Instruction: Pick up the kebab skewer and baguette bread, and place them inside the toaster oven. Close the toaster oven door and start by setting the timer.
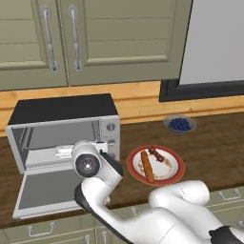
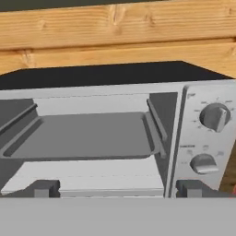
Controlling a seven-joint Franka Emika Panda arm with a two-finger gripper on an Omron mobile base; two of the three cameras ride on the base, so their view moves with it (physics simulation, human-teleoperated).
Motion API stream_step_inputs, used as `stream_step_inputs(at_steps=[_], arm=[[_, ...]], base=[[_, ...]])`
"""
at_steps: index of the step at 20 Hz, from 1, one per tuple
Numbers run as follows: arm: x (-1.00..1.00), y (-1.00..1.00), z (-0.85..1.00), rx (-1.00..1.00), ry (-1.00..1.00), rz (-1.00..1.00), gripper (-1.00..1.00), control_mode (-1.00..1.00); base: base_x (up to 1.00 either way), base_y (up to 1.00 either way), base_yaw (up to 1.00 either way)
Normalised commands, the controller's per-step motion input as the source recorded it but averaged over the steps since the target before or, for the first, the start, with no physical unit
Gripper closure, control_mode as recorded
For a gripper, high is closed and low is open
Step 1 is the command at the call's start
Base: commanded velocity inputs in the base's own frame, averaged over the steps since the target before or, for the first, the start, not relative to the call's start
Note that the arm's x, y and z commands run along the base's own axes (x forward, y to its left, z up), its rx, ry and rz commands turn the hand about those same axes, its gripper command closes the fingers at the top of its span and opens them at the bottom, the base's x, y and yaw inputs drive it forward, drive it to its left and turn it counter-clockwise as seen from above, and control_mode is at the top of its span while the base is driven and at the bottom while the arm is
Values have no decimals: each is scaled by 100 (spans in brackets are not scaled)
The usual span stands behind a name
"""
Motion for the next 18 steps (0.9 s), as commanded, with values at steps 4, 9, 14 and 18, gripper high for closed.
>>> stream_step_inputs(at_steps=[4,9,14,18], arm=[[59,28,-2,0,0,0,-100,-100],[35,38,-12,-1,0,0,-100,-100],[41,21,-7,0,0,0,-100,-100],[39,0,-21,0,0,0,-100,-100]], base=[[0,0,0],[0,0,0],[0,0,0],[0,0,0]])
